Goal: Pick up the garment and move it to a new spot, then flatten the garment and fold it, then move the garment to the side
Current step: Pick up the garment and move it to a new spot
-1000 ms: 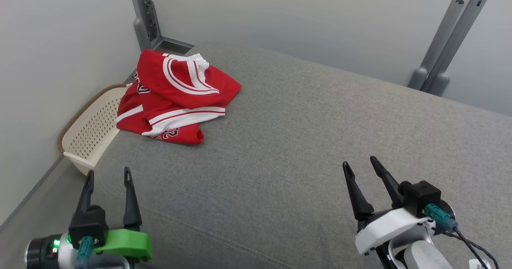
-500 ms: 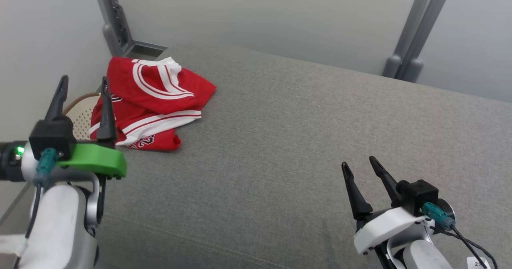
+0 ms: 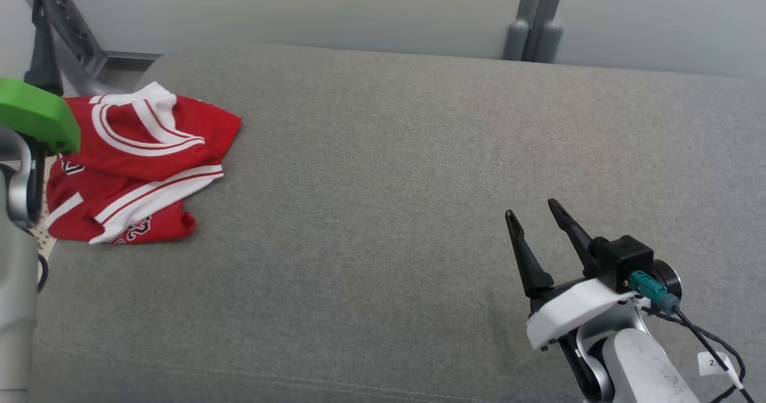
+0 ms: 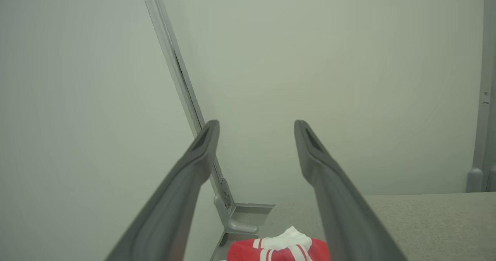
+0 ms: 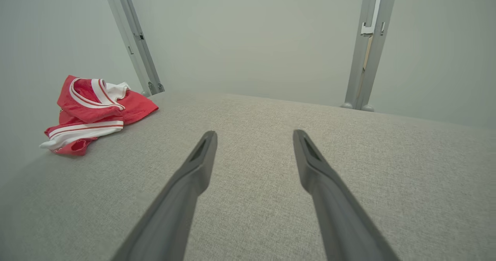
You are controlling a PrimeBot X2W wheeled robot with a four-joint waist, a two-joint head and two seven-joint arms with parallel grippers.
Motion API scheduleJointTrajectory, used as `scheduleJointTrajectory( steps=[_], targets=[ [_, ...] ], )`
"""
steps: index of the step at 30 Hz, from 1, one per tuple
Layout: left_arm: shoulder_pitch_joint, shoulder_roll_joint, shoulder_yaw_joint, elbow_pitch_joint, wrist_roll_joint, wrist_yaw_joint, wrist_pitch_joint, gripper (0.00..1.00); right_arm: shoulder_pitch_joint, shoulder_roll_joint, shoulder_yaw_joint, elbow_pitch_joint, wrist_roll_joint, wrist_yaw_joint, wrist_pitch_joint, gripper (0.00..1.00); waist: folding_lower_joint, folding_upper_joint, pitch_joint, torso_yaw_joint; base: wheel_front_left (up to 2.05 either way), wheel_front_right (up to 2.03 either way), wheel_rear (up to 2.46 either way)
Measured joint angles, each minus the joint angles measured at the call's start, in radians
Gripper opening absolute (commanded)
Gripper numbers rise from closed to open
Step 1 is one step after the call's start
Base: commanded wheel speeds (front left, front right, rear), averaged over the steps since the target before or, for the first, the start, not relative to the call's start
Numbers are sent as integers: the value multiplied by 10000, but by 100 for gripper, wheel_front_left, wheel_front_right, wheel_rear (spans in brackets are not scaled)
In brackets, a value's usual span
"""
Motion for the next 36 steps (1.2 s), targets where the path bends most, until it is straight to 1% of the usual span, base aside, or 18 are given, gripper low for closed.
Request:
scheduleJointTrajectory(
  steps=[10,15,20,24,27,30,33,36],
  targets=[
    [-1233,414,247,2606,-397,-255,92,100,-366,-2,17,-180,-94,0,67,100,0,0,802,-938,0,0,0],
    [-1427,658,272,4134,-447,-299,272,100,-529,-4,35,-236,-165,0,123,100,1,0,1200,-1417,0,0,0],
    [-1611,777,295,5279,-593,-364,272,100,-666,-8,0,-295,-222,0,136,100,1,0,1600,-1815,0,0,0],
    [-1708,895,313,5885,-652,-376,-19,100,-692,-4,-21,-366,-270,0,176,100,1,0,1913,-2054,0,0,0],
    [-1723,909,341,6508,-744,-378,-17,100,-734,-10,-13,-439,-297,0,213,100,1,0,2132,-2190,0,0,0],
    [-1699,961,366,7101,-830,-370,100,100,-825,-6,35,-481,-314,0,226,100,1,0,2304,-2311,0,0,0],
    [-1665,1011,441,7396,-974,-355,90,100,-879,-6,27,-533,-324,0,255,100,1,0,2451,-2413,0,0,0],
    [-1568,999,499,7607,-1085,-316,341,100,-878,-8,15,-550,-345,0,311,100,1,0,2580,-2492,0,0,0]
  ],
)
